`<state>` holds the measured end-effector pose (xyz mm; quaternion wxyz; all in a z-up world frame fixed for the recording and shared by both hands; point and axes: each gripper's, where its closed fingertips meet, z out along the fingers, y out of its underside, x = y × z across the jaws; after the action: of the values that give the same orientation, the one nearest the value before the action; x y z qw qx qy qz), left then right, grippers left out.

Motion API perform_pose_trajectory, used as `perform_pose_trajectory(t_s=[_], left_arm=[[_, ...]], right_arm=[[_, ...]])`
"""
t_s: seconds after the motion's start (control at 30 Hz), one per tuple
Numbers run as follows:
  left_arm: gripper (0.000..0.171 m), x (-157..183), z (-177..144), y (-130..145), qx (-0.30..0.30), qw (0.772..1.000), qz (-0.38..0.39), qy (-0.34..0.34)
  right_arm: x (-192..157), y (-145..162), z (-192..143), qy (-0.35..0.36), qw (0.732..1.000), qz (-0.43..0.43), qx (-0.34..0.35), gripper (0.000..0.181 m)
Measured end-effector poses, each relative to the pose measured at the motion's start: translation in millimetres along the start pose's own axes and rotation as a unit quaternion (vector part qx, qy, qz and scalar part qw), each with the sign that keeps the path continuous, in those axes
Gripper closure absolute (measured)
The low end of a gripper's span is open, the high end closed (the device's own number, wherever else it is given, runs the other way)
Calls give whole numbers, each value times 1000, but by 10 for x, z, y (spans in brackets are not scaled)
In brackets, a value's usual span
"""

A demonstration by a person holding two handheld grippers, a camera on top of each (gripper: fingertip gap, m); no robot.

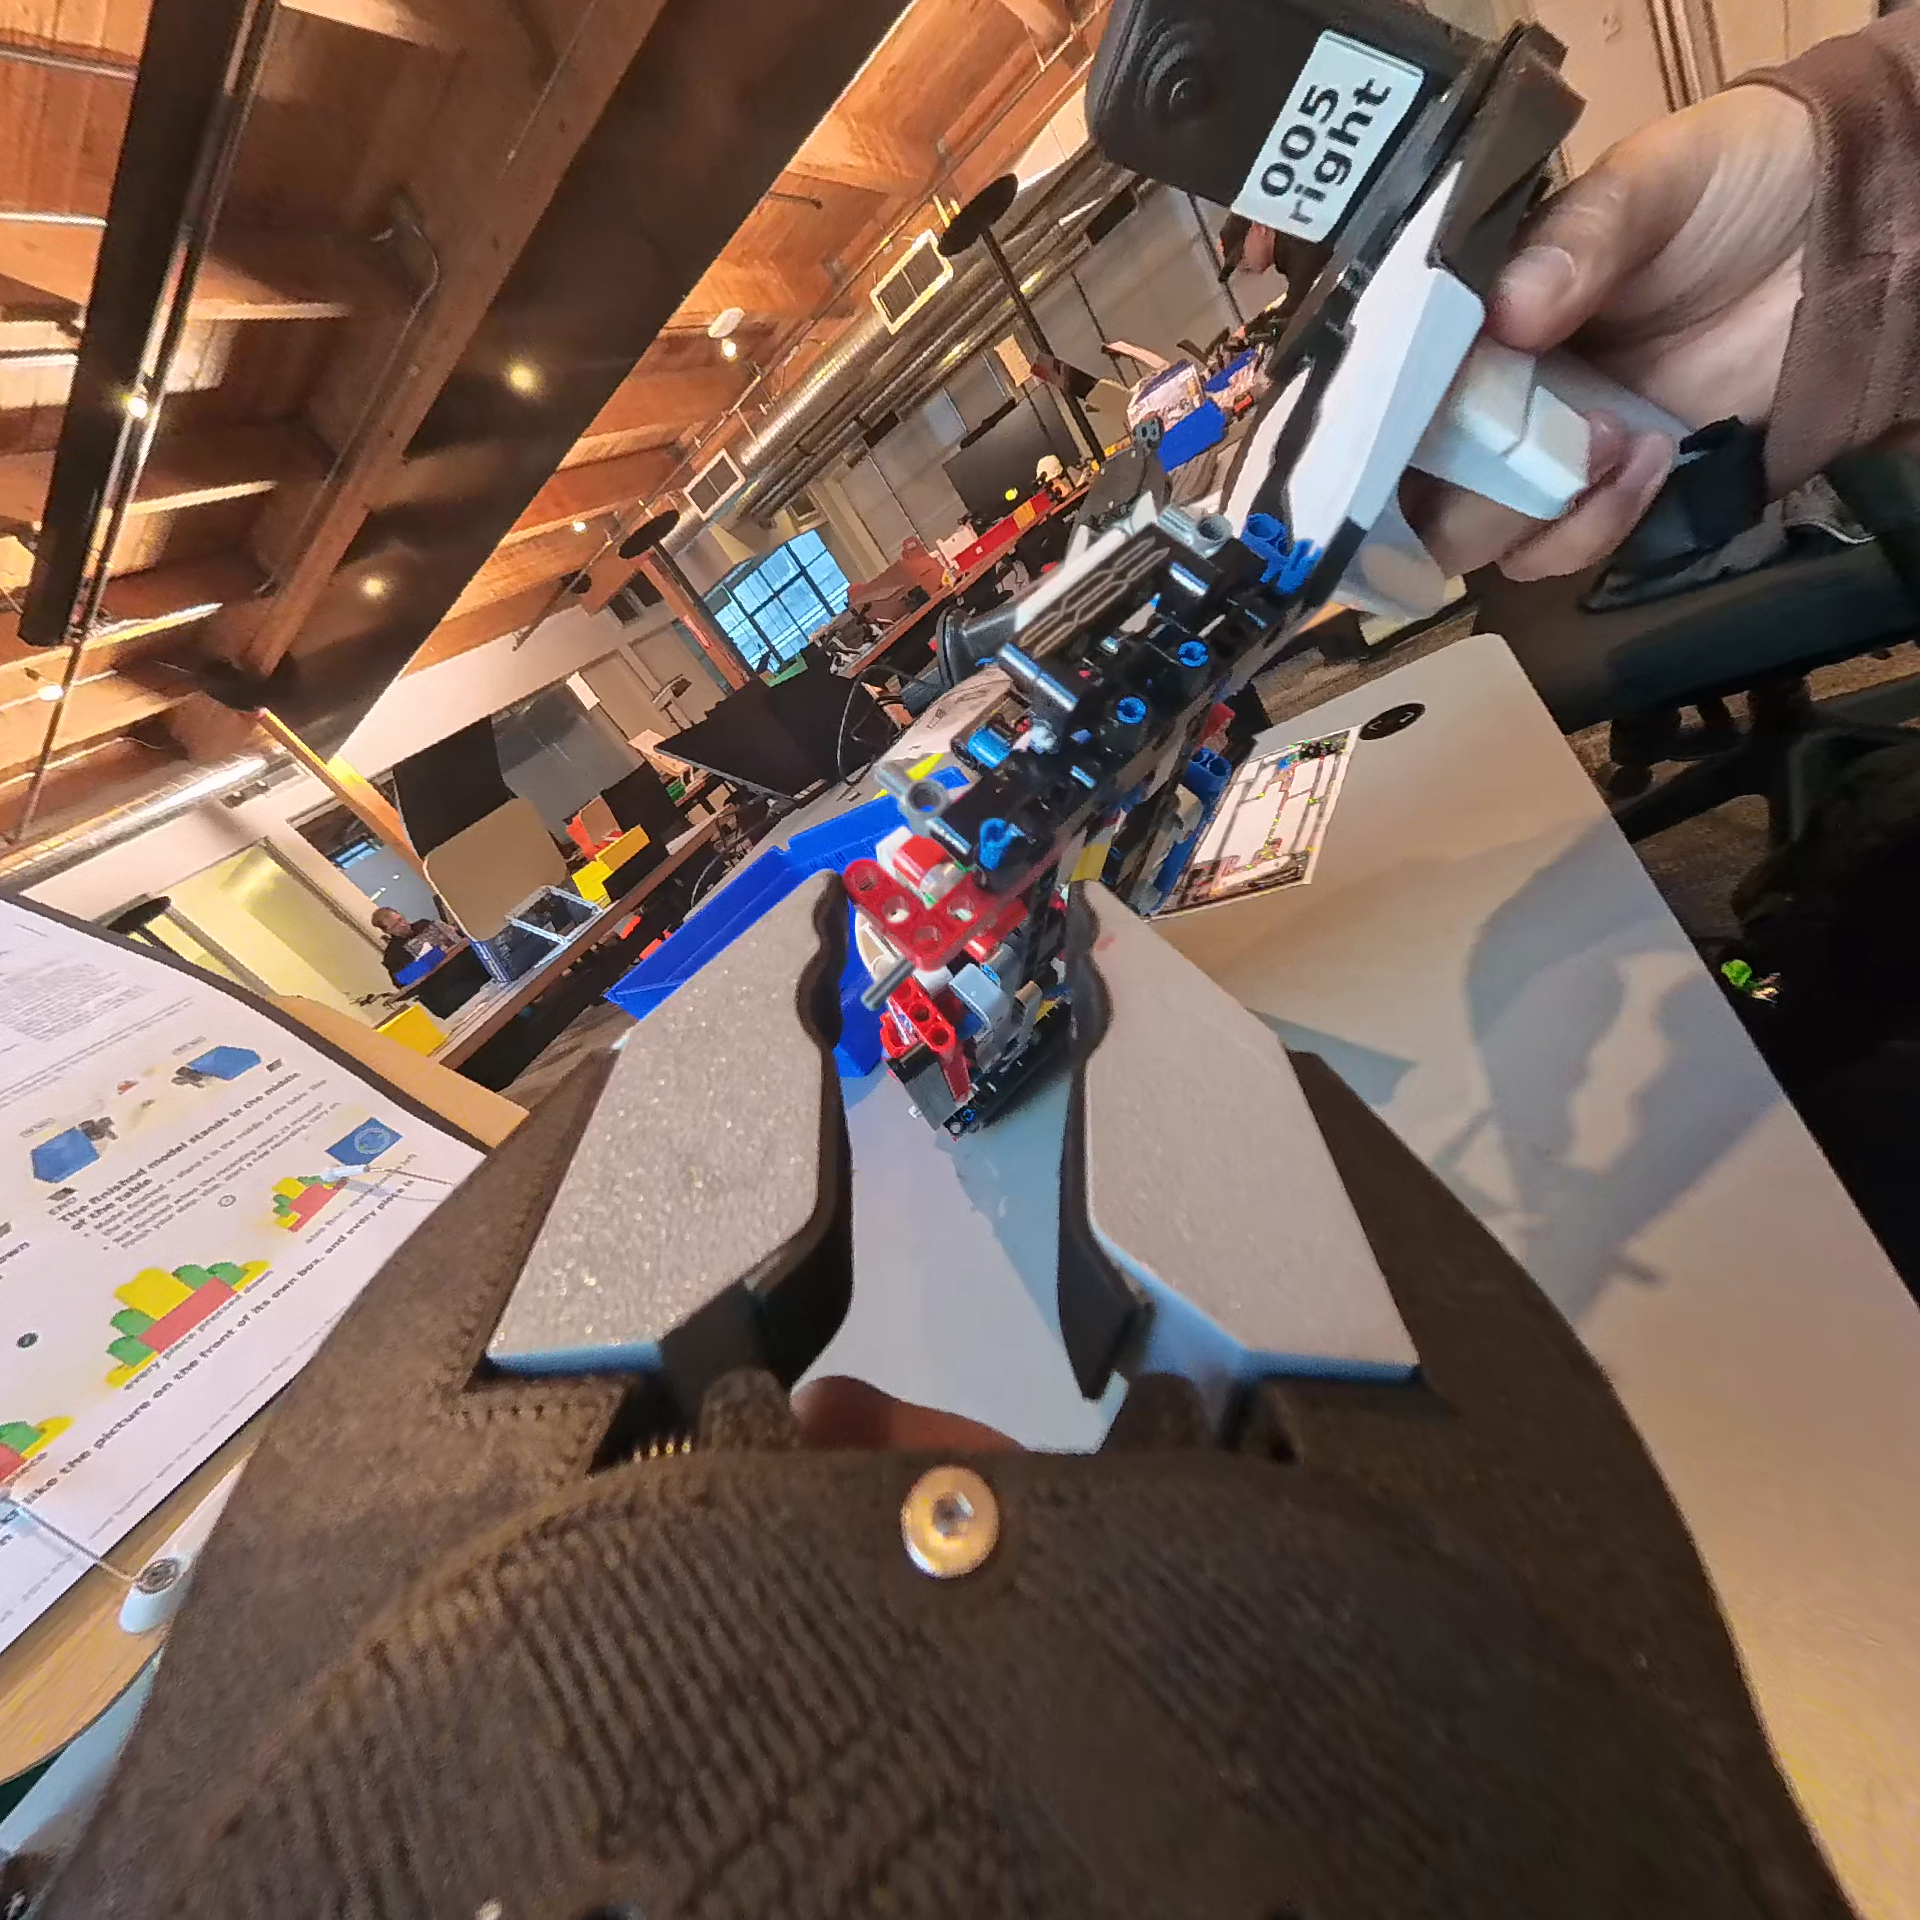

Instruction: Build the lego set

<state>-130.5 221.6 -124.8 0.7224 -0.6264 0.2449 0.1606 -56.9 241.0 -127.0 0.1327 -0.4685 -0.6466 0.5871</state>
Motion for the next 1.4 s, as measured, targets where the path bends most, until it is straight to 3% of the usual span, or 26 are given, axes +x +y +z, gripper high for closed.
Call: perform_pose_trajectory(t_s=[1.13,1.4], left_arm=[[137,11,13,74,-8,1000,12,-3],[135,90,-5,127,-8,999,21,28]], right_arm=[[22,102,58,-1,1000,14,-17,172],[13,204,112,4,999,-6,-43,172]])
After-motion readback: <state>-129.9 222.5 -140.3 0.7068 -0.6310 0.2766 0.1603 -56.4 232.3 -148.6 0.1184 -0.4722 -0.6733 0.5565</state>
